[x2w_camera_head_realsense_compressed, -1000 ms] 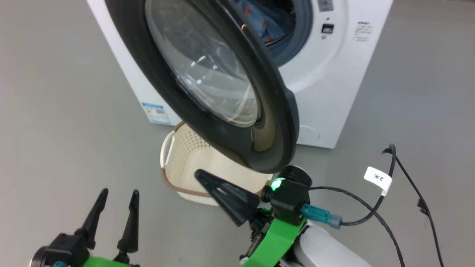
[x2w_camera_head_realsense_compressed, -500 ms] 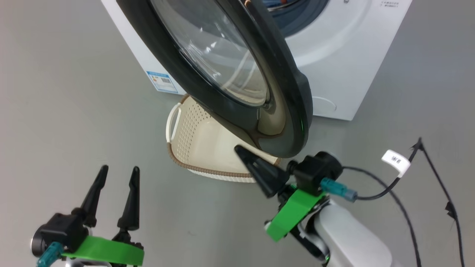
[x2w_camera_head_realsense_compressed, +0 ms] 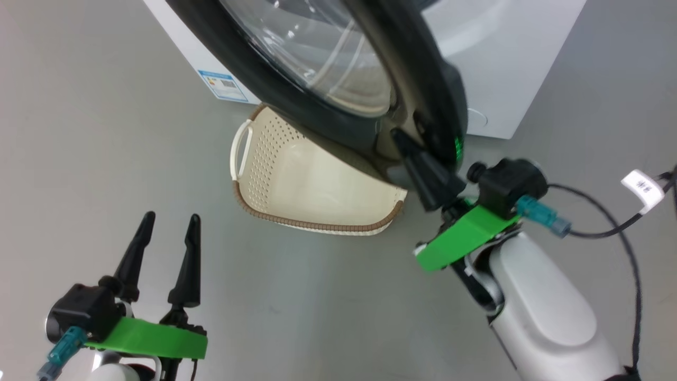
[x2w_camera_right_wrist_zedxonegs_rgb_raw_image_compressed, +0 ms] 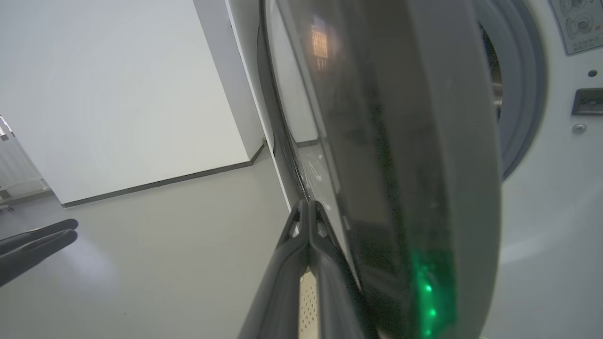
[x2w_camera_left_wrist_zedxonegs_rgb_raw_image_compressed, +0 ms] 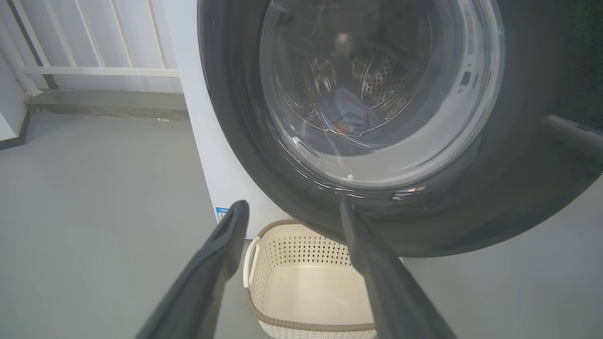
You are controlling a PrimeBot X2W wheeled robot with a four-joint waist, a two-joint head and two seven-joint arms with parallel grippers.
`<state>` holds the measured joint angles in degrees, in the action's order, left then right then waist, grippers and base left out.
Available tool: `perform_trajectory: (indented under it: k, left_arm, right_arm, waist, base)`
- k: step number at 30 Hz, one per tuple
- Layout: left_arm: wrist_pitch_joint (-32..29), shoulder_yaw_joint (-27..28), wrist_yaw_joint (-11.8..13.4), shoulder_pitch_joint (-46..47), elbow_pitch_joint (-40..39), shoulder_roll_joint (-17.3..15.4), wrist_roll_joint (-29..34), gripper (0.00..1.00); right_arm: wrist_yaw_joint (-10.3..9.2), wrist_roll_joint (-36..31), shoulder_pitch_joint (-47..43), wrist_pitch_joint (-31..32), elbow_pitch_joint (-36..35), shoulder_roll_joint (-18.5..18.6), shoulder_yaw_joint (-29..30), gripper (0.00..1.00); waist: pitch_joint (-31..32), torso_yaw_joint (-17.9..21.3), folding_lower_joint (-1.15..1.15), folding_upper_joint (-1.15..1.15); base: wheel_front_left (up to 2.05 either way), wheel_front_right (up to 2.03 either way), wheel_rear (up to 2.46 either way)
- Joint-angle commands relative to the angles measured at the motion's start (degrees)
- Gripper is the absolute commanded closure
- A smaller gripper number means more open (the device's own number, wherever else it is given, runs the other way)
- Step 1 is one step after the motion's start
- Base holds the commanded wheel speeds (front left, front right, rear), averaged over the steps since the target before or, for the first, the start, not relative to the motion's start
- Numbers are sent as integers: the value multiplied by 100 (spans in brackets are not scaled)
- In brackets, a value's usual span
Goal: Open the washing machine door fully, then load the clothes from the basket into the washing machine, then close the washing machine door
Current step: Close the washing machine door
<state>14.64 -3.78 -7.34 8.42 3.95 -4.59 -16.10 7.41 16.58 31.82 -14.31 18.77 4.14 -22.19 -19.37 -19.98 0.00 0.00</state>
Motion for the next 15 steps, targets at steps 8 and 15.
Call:
perform_trajectory:
  k: [8, 15]
  left_arm:
    - [36, 86, -14, 407, -180, -112, -145, 0]
    - [36, -31, -14, 626, -169, -107, -215, 0]
  right_arm:
    - [8, -318, 738, -68, -64, -124, 814, 100]
    - [8, -486, 1393, -68, 248, -125, 1174, 100]
  waist:
    - [-456, -55, 0, 0]
    - [-695, -98, 0, 0]
  base:
    - [0, 0, 0]
    - [0, 0, 0]
